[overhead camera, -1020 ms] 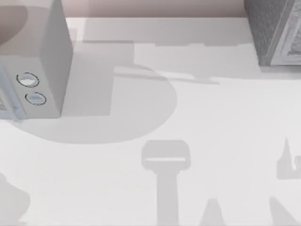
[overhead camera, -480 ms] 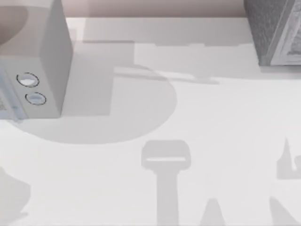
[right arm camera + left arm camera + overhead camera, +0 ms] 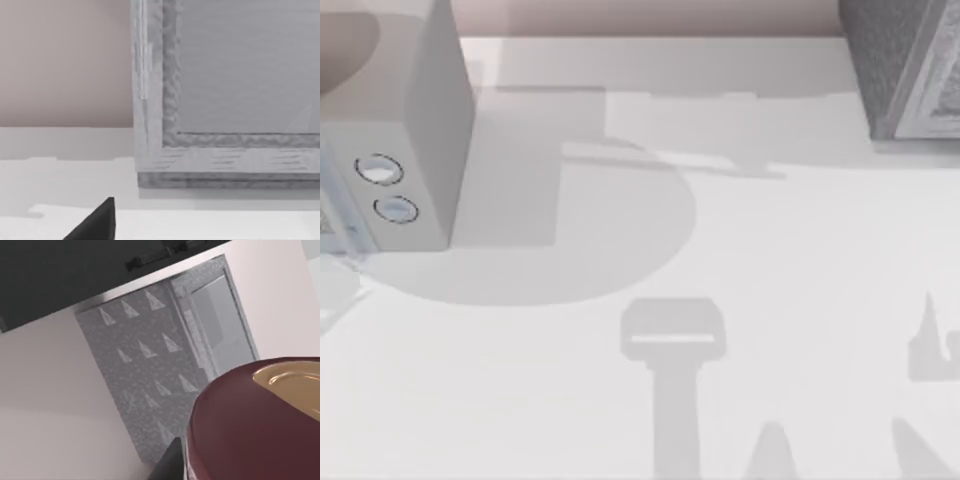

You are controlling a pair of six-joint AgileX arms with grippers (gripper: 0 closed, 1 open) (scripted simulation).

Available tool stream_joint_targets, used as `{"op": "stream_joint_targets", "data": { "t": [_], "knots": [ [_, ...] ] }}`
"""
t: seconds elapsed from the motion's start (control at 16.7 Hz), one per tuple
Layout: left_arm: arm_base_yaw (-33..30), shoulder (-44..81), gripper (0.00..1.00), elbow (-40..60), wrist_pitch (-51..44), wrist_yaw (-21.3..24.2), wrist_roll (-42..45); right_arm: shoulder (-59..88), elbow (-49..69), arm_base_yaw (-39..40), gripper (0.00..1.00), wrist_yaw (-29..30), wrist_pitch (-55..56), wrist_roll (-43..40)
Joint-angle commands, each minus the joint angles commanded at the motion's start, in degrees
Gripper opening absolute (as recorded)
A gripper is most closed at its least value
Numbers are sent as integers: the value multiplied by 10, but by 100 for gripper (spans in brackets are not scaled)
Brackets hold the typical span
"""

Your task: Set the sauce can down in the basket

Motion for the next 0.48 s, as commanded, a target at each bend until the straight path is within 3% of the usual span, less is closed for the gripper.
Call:
{"op": "stream_joint_targets", "data": {
  "t": [0.48],
  "knots": [
    [-104, 99, 0, 298, 320, -274, 440, 0, 0, 0, 100, 0, 0, 0]
  ]
}}
